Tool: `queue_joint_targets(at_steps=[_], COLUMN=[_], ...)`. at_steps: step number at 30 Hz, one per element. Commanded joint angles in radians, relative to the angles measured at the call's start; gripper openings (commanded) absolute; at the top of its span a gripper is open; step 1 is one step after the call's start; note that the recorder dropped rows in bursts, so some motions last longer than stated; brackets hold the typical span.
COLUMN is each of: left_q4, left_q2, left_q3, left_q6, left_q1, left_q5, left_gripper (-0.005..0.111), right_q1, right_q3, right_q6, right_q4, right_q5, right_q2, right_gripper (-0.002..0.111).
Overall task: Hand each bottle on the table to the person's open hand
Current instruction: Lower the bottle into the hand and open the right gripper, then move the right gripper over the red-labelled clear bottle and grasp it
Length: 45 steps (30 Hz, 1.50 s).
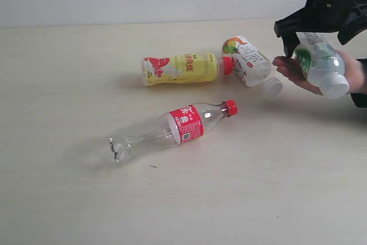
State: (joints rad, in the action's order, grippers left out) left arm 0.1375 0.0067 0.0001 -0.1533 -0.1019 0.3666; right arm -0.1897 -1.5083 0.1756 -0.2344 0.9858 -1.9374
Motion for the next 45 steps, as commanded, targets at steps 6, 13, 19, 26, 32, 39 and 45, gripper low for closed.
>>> queue_joint_targets(at_steps=[6,13,19,26,32,39,45], left_q4=[-0.001,-0.001,-0.001,-0.001,-0.001,-0.001,-0.001], left_q2=[-0.007,-0.007,-0.007,-0.007,-0.007,-0.007,-0.007], left_q3=[0.0,0.0,0.0,0.0,0.0,0.0,0.0], left_q6=[-0.004,-0.004,-0.004,-0.004,-0.004,-0.004,-0.004], left_q1=[0.002,0.002,0.002,0.002,0.002,0.002,0.002], left_q5=[-0.007,-0.007,-0.007,-0.007,-0.007,-0.007,-0.007], left_gripper=[0.0,0.0,0.0,0.0,0.0,0.0,0.0], right_q1=[0.004,0.004,0.004,0.004,0.004,0.004,-0.068], right_q3=[0.006,0.006,0.006,0.006,0.006,0.006,0.038], right_q6=[-0.047,-0.079,-0.185,-0.294,-0.369,-0.429,-0.466], right_q4=[0.012,0.066,0.21,0.334,0.457,0.617,0.618], right_q5=[0.006,0.012,0.014,0.073,0.198,0.235,0.235], right_q2=[0.068,0.145,0.214,0.301,0.358,0.395,0.416], right_gripper=[0.097,0.097,0.097,0.097,0.097,0.093,0.089])
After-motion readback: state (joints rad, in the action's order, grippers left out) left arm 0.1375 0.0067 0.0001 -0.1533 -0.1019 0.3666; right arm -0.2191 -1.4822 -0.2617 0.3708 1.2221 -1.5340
